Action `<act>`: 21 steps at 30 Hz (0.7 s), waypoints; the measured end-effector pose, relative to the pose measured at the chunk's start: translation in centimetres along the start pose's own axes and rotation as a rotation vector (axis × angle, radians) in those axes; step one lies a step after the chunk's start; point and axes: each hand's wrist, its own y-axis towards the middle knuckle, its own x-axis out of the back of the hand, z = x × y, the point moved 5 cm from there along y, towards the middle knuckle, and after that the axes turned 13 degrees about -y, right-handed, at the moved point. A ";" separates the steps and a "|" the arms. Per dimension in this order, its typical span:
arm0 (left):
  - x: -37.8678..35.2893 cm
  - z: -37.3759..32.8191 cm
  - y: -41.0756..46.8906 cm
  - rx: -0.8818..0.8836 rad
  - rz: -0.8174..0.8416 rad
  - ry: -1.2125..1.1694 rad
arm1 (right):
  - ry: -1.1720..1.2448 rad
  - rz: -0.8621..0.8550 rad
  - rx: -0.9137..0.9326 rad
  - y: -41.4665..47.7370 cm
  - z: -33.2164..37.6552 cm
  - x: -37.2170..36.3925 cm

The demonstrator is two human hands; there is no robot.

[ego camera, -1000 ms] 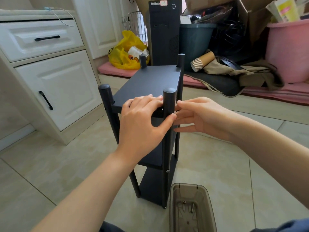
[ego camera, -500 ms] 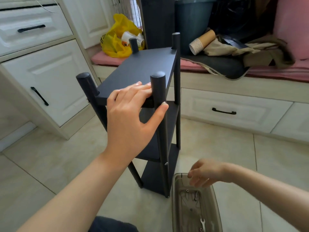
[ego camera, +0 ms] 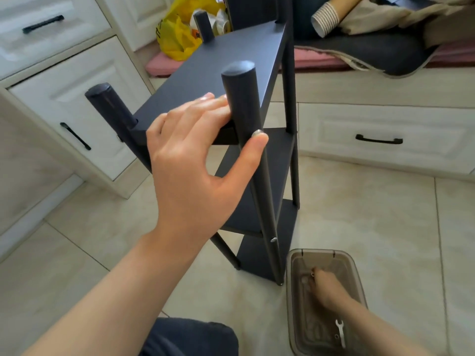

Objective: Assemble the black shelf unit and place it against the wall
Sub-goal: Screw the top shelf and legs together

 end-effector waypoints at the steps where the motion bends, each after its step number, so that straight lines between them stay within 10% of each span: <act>1: -0.2 -0.1 0.1 0.001 0.002 -0.005 | -0.007 -0.020 0.008 0.2 0.1 -0.5; 21: -1.2 -0.4 0.4 0.012 -0.017 0.004 | -0.528 -0.159 0.236 2.6 -1.4 -3.0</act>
